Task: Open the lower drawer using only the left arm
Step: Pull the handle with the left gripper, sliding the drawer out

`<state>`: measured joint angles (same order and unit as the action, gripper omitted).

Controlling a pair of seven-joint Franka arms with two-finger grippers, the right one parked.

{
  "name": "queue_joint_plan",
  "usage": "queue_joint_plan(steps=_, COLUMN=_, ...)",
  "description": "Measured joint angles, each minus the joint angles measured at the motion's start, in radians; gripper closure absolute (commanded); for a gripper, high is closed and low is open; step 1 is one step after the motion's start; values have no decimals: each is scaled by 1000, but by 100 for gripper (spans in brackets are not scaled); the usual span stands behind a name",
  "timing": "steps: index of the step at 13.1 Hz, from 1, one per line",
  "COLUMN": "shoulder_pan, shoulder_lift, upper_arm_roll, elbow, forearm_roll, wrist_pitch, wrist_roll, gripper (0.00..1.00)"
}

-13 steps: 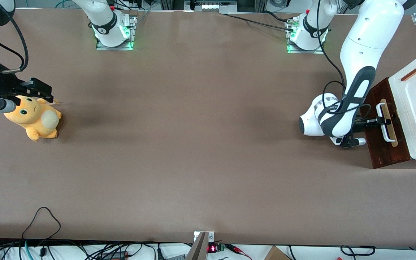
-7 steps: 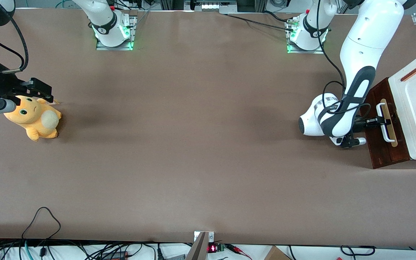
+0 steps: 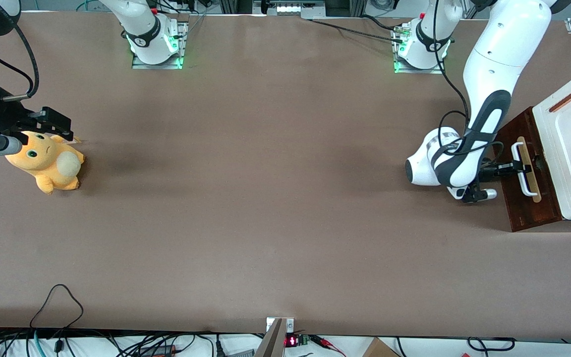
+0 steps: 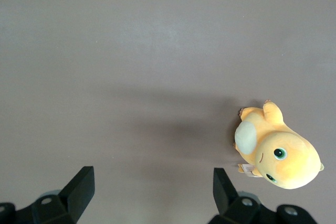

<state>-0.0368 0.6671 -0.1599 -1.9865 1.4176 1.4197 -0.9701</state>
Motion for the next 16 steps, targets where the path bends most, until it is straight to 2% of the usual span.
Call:
queue_joint_plan(steps=9, shoulder_pan=-4, shoulder_lift=-2, upper_arm_roll=-80, elbow=0, forearm_roll=-11, wrist_pitch=-28, wrist_roll=0, gripper=100)
queue_joint_plan(steps=16, shoulder_pan=-6, shoulder_lift=-2, upper_arm_roll=-103, elbow=0, forearm_roll=-13, wrist_pitch=-33, wrist_roll=0, gripper=100)
